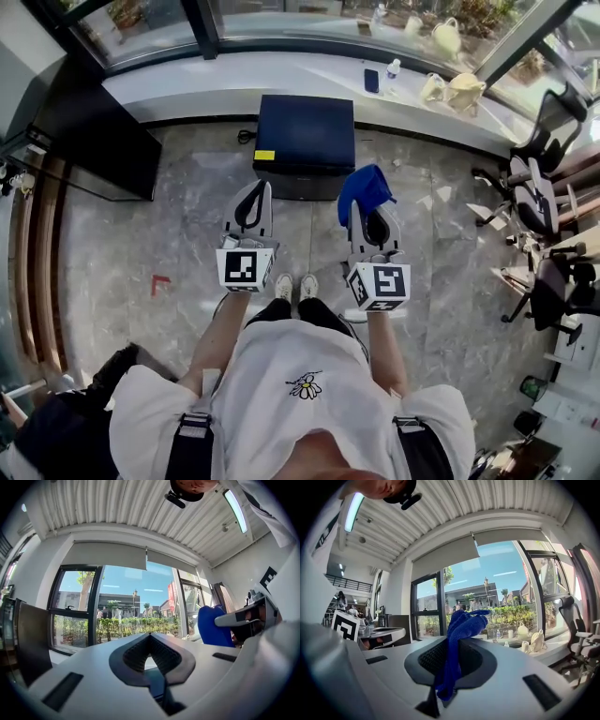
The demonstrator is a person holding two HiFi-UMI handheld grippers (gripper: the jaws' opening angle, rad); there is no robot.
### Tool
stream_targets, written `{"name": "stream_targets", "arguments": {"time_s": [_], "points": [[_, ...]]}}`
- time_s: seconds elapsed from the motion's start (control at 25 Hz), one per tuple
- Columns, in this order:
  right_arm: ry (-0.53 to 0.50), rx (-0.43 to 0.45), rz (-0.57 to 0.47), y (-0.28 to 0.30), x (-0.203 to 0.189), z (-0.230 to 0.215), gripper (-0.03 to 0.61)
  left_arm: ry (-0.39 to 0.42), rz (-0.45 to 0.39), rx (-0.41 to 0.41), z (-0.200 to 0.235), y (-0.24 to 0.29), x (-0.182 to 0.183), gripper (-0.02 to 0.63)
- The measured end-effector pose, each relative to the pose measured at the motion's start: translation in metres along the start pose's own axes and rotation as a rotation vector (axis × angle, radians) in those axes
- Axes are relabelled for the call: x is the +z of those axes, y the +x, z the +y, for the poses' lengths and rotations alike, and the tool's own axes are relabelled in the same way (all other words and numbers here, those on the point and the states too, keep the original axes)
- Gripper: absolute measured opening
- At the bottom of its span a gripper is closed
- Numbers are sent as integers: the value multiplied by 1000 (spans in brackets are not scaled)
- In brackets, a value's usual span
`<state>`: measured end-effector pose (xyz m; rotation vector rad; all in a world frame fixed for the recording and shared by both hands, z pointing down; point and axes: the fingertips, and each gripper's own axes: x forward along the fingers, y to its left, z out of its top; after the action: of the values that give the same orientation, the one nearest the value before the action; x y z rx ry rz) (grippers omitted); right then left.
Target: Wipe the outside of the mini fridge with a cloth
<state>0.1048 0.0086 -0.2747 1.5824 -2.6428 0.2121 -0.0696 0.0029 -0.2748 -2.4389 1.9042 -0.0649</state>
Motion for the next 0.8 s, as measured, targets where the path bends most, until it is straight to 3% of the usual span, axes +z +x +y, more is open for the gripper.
{"name": "stream_targets", "arguments": {"time_s": [0.24,0.4,0.52,0.68,0.8], "points": [[6,31,16,36,-25,-28,61,-23,46,12,0,37,-44,5],[19,41,21,72,-74,-38,61,-35,67,25,15,63,-108,5],[24,48,8,101,-149,-41,61,-26,73,51,28,79,-195,5],[38,73,6,152,-288,-47,60,-65,48,74,37,100,-342,5],[15,113,-15,185,-387,-51,60,-39,69,53,40,115,-458,5]]}}
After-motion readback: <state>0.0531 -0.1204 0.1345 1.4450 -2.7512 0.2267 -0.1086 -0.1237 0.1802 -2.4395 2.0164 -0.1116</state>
